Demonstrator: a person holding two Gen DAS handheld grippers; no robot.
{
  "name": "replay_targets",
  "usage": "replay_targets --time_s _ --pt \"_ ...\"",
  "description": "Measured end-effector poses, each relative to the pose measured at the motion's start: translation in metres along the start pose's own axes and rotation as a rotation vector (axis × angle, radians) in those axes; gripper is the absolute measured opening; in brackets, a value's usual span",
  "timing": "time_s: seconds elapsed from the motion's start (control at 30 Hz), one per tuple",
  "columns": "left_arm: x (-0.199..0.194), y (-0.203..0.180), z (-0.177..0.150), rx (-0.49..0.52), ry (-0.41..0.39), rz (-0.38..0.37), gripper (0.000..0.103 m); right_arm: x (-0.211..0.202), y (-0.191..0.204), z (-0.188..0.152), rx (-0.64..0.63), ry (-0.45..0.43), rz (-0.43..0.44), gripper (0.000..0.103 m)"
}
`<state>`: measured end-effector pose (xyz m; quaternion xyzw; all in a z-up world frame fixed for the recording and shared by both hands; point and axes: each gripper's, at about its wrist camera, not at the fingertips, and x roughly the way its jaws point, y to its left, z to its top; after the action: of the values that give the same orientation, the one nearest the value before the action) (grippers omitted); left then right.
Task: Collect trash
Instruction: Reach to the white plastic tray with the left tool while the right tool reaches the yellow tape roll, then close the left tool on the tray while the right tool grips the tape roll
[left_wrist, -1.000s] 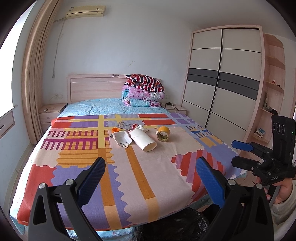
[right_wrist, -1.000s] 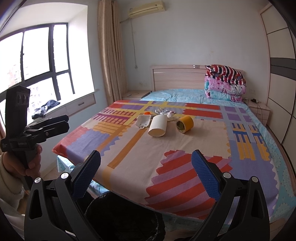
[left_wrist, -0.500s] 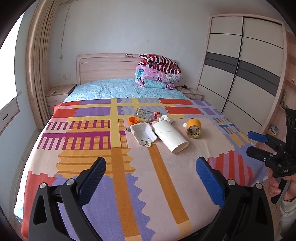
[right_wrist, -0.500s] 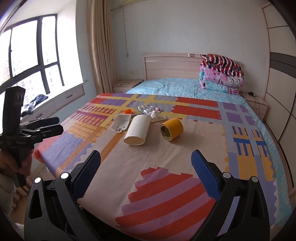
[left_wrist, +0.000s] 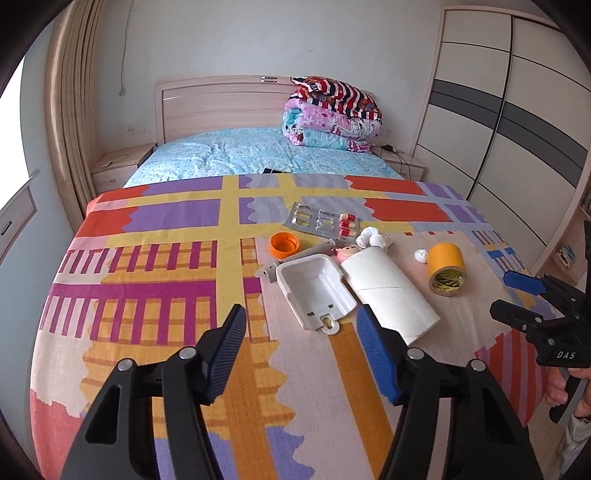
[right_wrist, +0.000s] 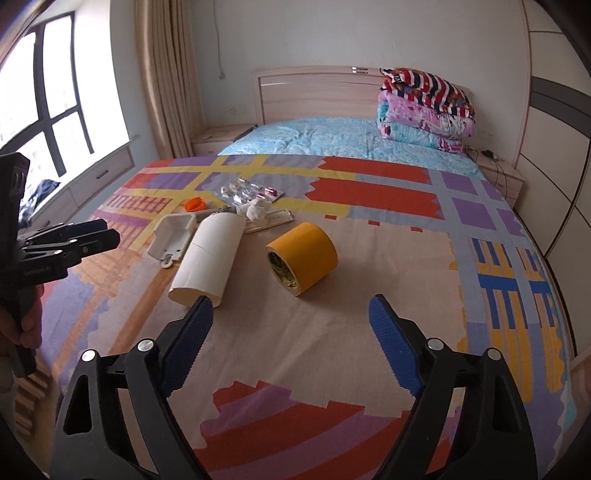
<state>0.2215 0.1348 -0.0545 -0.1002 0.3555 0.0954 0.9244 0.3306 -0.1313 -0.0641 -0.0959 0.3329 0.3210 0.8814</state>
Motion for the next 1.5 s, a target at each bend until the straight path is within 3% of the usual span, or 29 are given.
replay_targets --time_s 0.1,0.27,0.37,0.43,0.53,0.6,0.7,1.0,1.5 --pt "0.018 0.005 0.005 -0.01 0.036 0.004 0.048 0.016 -0.001 0.006 0.016 0.029 -0.006 0.074" --pt "0.041 0.009 0.012 -0.014 0.067 0.017 0.046 0.036 -0.002 0.013 0.041 0.058 -0.036 0.056" --pt "0.05 0.009 0.014 -0.022 0.084 0.024 0.042 0.046 -0.005 0.017 0.07 0.068 -0.047 0.043" --pt "0.058 0.011 0.015 -0.03 0.097 0.025 0.036 0.049 -0.008 0.018 0.088 0.07 -0.06 0.028" --pt "0.067 0.018 0.013 -0.067 0.115 0.029 0.024 0.049 -0.011 0.017 0.121 0.066 -0.069 0.013" --pt "0.066 0.02 0.013 -0.071 0.11 0.031 0.012 0.047 -0.013 0.015 0.136 0.058 -0.068 0.011" --pt "0.06 0.022 0.013 -0.087 0.101 0.042 0.007 0.041 -0.016 0.013 0.144 0.048 -0.063 0.008" --pt "0.009 0.01 -0.004 -0.08 0.037 0.018 0.006 -0.001 -0.012 -0.001 0.132 0.004 -0.048 0.008" --pt "-0.105 -0.043 -0.053 0.022 -0.09 -0.029 0.006 -0.088 0.018 -0.055 0.062 -0.052 -0.002 0.008"
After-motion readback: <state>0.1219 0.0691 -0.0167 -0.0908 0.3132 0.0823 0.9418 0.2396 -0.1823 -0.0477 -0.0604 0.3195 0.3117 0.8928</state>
